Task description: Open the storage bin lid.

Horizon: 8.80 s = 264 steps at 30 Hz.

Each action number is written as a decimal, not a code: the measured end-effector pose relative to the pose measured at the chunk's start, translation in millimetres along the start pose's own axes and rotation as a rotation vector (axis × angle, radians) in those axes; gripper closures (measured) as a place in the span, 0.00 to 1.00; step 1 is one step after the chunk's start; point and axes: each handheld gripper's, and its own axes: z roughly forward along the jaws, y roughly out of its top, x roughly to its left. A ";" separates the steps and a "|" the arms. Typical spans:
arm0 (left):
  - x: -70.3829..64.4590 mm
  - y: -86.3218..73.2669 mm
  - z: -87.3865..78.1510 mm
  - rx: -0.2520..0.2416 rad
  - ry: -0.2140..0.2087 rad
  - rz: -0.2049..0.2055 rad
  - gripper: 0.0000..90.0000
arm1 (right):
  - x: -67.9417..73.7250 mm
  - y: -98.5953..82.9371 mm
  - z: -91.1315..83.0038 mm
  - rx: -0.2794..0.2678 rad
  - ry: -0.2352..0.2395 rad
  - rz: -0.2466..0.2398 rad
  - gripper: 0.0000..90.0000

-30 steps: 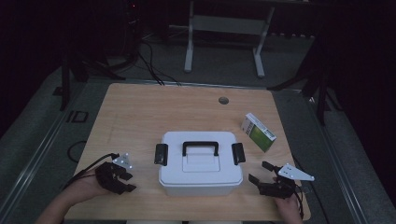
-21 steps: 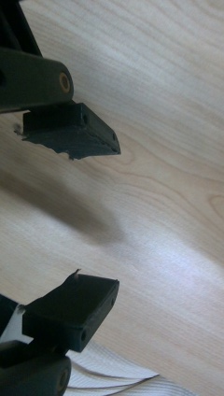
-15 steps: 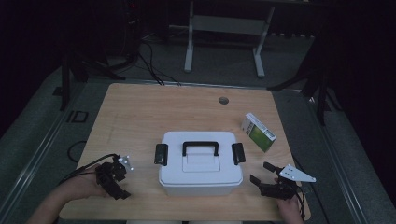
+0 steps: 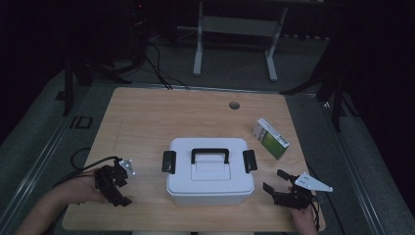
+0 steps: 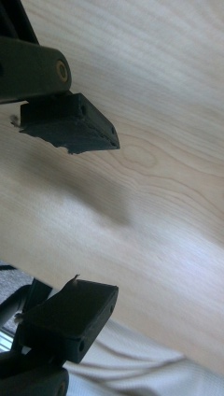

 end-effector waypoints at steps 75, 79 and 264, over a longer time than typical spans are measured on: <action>-55.3 219.1 -61.3 0.046 0.047 0.382 0.28 | -0.6 -3.6 2.5 0.036 0.045 0.000 0.15; -52.9 226.8 -62.3 0.000 0.054 0.391 0.34 | -0.7 -3.7 2.5 0.036 0.046 0.001 0.15; 66.8 26.4 -1.4 0.072 0.081 -0.084 0.59 | -0.7 2.2 2.2 0.066 0.040 -0.023 0.15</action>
